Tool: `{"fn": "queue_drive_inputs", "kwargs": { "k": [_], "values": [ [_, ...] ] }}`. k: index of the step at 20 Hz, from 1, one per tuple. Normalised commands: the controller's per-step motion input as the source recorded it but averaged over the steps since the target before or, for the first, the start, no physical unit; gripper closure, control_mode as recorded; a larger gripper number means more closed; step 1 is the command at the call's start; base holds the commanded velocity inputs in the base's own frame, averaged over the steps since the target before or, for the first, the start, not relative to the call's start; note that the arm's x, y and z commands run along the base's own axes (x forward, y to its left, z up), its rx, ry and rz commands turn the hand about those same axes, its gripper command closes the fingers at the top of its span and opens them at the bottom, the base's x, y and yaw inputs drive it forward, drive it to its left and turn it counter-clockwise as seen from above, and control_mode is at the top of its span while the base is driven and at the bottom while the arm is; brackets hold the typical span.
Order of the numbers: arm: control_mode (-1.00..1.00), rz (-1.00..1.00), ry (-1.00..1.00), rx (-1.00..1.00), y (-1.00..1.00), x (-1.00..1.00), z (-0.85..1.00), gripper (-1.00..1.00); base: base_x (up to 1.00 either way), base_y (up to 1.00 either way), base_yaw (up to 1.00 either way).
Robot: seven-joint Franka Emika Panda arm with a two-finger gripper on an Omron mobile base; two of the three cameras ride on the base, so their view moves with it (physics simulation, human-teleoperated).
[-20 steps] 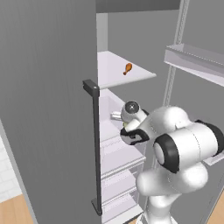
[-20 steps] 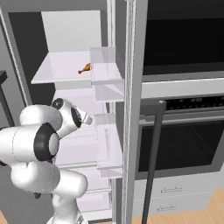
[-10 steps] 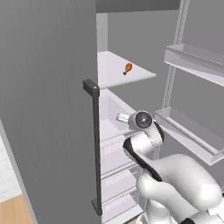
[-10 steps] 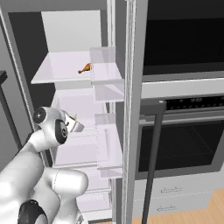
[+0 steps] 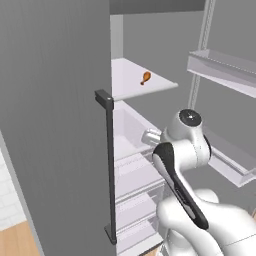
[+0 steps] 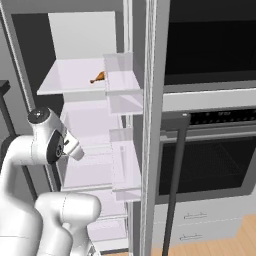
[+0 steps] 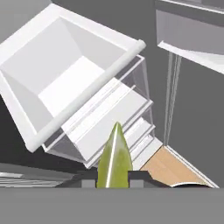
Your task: Place one lemon wedge and one chicken drumstick in each tupperware on the nearby counter, to pack two identical lunches.
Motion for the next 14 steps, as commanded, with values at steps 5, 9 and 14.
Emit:
{"fn": "queue_drive_inputs", "kwargs": {
  "k": [5, 9, 14],
  "values": [
    [1.00, 0.00, 0.00, 0.00, 0.00, 0.00, 0.00, 1.00, -1.00, 0.12, -0.02],
    [1.00, 0.00, 0.00, 0.00, 0.00, 0.00, 0.00, 1.00, -1.00, -0.04, -0.34],
    [1.00, 0.00, 0.00, 0.00, 0.00, 0.00, 0.00, 1.00, -0.91, -0.49, -0.57]
  ]
}}
